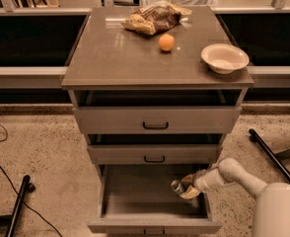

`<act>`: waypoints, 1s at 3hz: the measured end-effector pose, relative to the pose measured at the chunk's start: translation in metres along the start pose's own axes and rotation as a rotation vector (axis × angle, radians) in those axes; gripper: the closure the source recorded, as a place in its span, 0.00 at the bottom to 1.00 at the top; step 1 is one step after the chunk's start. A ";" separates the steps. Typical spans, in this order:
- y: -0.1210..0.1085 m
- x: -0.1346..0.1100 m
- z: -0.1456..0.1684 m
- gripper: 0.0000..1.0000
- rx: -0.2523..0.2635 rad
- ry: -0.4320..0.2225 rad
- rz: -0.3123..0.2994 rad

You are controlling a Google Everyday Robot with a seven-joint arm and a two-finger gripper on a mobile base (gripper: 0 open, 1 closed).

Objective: Place redbull can into bottom drawer

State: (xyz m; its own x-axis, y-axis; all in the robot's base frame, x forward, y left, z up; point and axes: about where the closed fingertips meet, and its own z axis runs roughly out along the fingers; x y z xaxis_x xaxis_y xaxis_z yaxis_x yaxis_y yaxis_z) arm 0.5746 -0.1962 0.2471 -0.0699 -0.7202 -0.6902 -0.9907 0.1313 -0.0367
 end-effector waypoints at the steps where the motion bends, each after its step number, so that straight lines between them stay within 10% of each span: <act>1: 0.003 0.006 0.019 0.53 -0.006 -0.008 0.028; 3: 0.004 0.006 0.020 0.00 -0.006 -0.008 0.029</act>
Offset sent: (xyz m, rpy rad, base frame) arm -0.0015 0.0078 -0.0161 0.0116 0.0208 -0.0134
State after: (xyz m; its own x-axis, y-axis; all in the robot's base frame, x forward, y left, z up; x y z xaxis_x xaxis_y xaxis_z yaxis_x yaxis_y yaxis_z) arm 0.5728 -0.1870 0.2284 -0.0974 -0.7105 -0.6970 -0.9889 0.1479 -0.0126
